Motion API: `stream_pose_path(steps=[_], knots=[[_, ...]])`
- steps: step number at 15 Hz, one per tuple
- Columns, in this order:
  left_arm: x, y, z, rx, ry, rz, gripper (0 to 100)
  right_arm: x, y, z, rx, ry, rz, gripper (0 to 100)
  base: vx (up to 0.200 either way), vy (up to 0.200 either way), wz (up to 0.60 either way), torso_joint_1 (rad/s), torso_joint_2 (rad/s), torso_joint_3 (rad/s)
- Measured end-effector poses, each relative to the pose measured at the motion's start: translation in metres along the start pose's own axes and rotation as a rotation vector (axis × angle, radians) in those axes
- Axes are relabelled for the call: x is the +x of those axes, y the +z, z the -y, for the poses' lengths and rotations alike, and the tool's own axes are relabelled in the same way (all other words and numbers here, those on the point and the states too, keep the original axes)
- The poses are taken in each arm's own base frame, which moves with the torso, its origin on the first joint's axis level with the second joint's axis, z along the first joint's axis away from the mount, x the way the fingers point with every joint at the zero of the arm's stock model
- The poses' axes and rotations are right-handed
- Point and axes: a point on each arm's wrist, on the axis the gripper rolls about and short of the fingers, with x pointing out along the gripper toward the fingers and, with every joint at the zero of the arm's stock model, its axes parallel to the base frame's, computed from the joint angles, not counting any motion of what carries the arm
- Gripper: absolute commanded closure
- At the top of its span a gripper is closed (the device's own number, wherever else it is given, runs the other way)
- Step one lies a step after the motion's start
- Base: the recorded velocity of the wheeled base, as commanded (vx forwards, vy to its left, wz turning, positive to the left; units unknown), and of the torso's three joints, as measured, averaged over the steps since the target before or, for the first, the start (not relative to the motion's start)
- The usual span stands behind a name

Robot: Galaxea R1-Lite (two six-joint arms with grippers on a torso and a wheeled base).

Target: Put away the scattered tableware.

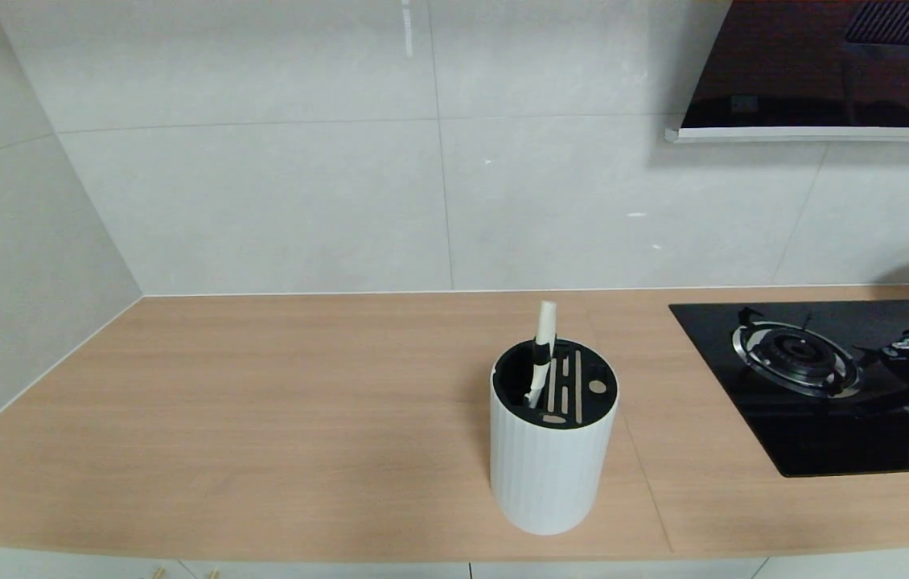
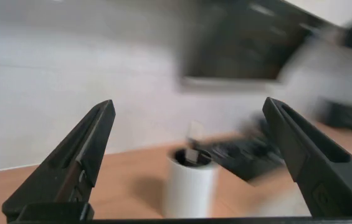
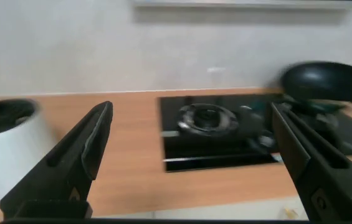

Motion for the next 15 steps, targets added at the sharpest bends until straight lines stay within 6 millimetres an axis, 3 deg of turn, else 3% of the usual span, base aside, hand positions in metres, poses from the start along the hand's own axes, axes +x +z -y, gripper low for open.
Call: stream_pose_path(steps=[3, 5, 8, 11, 13, 15], knots=[[-0.006, -0.014, 0.003, 0.079, 0.098, 0.039, 0, -0.01, -0.02, -0.004, -0.006, -0.037, 0.025, 0, 0.0, 0.0, 0.0, 0.0, 0.0, 0.0], [-0.011, -0.035, 0.002, 0.137, 0.137, -0.001, 0, -0.01, -0.03, -0.005, -0.002, -0.064, 0.036, 0, 0.0, 0.0, 0.0, 0.0, 0.0, 0.0], [-0.017, -0.087, -0.016, 0.234, 0.264, -0.137, 0, -0.003, -0.058, -0.008, -0.008, -0.069, 0.018, 0, 0.0, 0.0, 0.0, 0.0, 0.0, 0.0], [-0.032, -0.137, -0.031, 0.261, 0.422, -0.44, 0, 0.001, -0.084, -0.011, -0.026, -0.053, -0.064, 0, 0.0, 0.0, 0.0, 0.0, 0.0, 0.0], [-0.034, -0.142, -0.033, 0.281, 0.452, -0.483, 0, 0.0, -0.097, -0.011, -0.046, -0.036, -0.168, 0, 0.0, 0.0, 0.0, 0.0, 0.0, 0.0], [-0.035, -0.143, -0.033, 0.253, 0.46, -0.478, 0, 0.0, -0.097, -0.013, -0.03, 0.023, -0.165, 0, 0.0, 0.0, 0.0, 0.0, 0.0, 0.0]])
